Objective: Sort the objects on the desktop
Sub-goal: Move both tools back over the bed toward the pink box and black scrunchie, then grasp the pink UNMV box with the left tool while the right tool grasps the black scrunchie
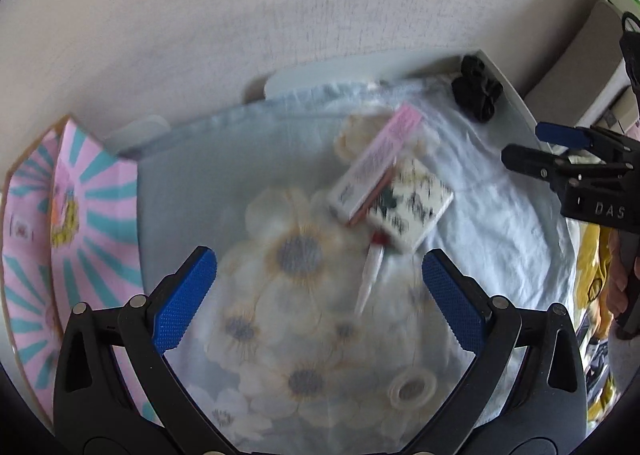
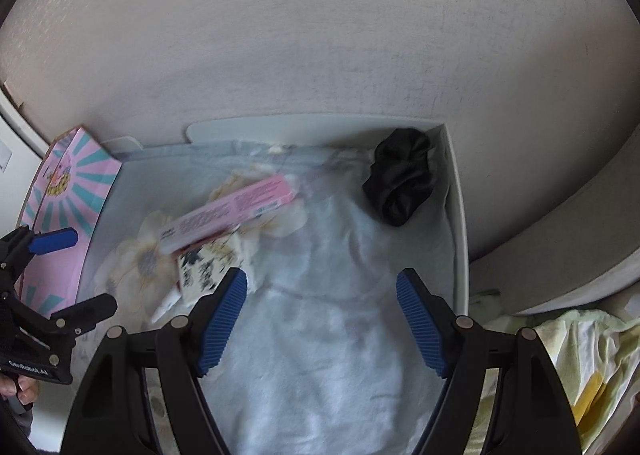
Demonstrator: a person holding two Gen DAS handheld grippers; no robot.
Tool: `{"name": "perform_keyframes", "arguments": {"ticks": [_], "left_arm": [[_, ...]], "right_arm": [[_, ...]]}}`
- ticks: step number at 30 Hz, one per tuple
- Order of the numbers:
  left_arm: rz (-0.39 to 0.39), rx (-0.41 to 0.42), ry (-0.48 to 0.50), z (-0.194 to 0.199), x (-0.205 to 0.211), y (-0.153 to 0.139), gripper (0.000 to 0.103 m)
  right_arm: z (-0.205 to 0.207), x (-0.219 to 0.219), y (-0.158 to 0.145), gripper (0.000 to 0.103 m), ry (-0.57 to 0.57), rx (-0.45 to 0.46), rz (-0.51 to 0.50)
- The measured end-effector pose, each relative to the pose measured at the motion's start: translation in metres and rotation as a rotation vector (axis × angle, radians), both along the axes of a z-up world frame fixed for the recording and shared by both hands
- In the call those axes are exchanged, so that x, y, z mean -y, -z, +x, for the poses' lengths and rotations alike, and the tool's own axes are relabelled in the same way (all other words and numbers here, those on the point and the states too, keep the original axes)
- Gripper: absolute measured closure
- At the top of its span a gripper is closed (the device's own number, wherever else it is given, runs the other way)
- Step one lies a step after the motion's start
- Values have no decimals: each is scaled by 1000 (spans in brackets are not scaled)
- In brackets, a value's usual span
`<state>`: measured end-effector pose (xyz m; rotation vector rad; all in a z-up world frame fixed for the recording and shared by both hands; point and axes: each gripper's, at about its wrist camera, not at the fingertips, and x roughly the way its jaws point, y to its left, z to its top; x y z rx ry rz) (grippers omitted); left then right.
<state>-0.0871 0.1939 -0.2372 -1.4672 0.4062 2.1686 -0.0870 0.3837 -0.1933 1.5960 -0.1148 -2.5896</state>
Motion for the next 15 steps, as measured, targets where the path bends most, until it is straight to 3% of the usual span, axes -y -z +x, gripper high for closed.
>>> {"name": "perform_keyframes", "arguments": {"ticks": [8,15], "left_arm": [[-16,1,89,-40,-56,22,1],[-44,26,110,-57,-70,51,1]], "right_arm": [[-37,-10,3,29,-75,-14,37],[-54,-13,21,29,-130,10,28]]}}
